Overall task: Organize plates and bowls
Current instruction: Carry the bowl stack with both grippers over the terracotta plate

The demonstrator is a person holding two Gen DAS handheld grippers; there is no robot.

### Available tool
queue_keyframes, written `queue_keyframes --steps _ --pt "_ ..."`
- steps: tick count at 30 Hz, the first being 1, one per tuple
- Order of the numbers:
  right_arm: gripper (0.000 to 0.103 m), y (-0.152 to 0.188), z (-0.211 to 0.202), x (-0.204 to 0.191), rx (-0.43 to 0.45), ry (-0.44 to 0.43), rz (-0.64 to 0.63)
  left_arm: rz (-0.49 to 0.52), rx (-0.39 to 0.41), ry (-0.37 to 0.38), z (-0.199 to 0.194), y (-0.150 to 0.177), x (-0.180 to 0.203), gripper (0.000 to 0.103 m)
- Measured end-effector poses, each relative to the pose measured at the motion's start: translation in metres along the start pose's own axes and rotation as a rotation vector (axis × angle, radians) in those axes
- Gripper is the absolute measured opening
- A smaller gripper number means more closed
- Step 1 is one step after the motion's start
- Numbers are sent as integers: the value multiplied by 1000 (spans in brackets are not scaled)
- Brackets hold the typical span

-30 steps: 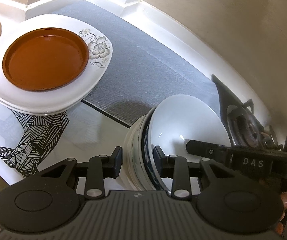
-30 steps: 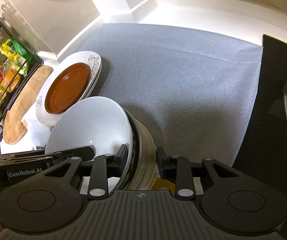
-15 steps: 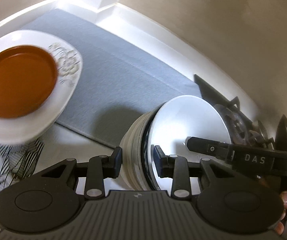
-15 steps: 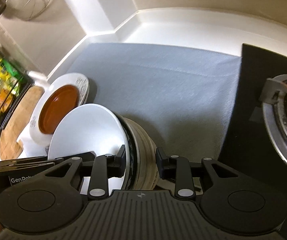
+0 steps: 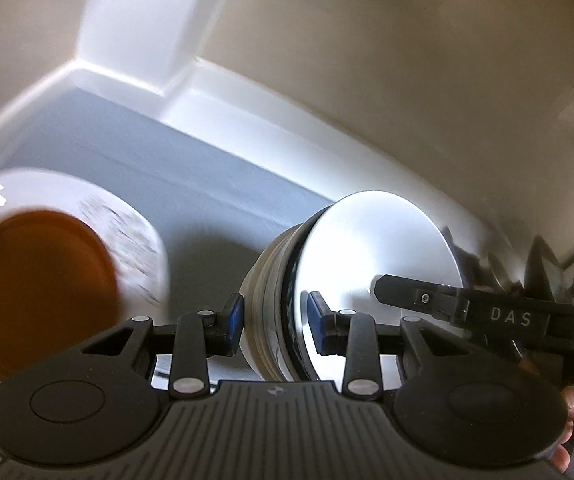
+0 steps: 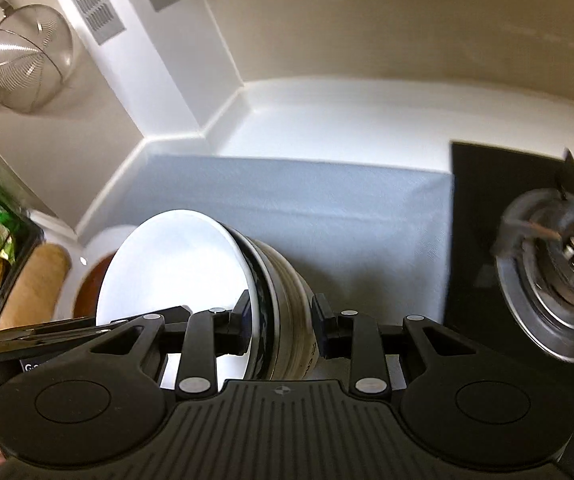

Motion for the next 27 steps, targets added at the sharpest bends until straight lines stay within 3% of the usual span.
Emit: queue_keyframes --steps 7,14,20,27 --pt "32 -20 41 -70 8 -58 -22 -37 22 -79 -25 -28 -79 38" --pt "32 -18 98 -133 -61 -120 -59 -105 1 -148 -32 -24 -148 38" --pt "32 -9 128 -159 -110 -119 -69 -124 -26 -151 -22 -22 -171 38" --pt "32 -4 138 -157 -136 -94 -51 -114 -54 -140 -1 -28 -176 38"
Point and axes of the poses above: each gripper's, at about its wrist camera, not at the fingertips, and z roughly the way its jaws point, x to its right, y to its underside, the point moved 5 cm from there along z, roughly the way its jaws point, and after that the axes turned 4 degrees about -y, right-handed, at the moved point
